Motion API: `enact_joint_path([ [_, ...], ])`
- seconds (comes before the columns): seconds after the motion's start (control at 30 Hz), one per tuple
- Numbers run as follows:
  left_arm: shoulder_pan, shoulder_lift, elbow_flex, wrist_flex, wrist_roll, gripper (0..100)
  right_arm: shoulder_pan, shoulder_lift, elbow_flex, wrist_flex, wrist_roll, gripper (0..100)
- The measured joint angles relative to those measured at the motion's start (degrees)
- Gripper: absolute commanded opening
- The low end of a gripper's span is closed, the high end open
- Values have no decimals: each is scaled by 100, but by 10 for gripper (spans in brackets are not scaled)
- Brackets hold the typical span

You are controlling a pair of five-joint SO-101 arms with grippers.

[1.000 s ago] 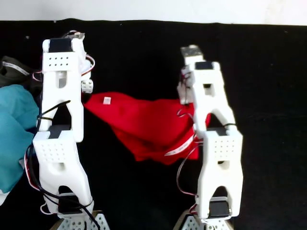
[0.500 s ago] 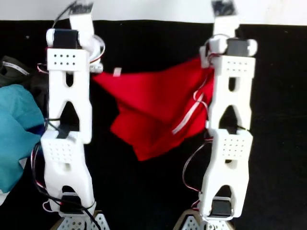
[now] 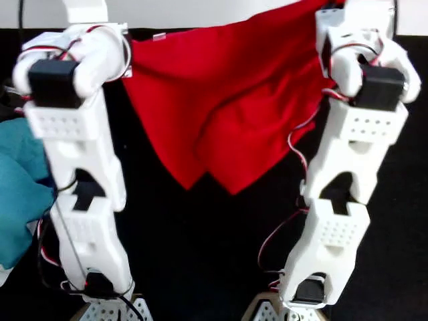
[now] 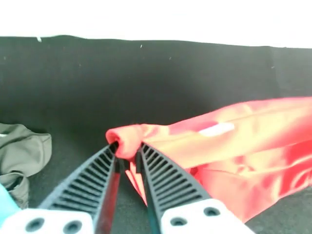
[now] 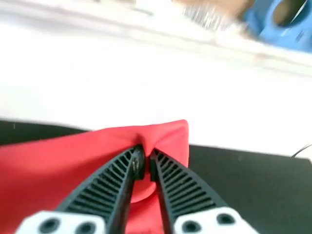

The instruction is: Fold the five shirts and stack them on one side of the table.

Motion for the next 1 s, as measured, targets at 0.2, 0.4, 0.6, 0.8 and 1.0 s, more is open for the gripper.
enact_joint_path([
  [0.2,0,-1020,624,0,0,9,0,-712,0,0,0,6],
  [0.4,0,-1767,677,0,0,9,158,-1538,-70,0,0,6],
  [0.6,-26,-2356,677,0,0,9,396,-2479,-141,0,0,6],
  [0.8,-26,-2488,686,0,0,9,422,-2945,-149,114,0,6],
  [1.0,-35,-3358,1538,0,0,9,422,-3657,-149,905,0,6],
])
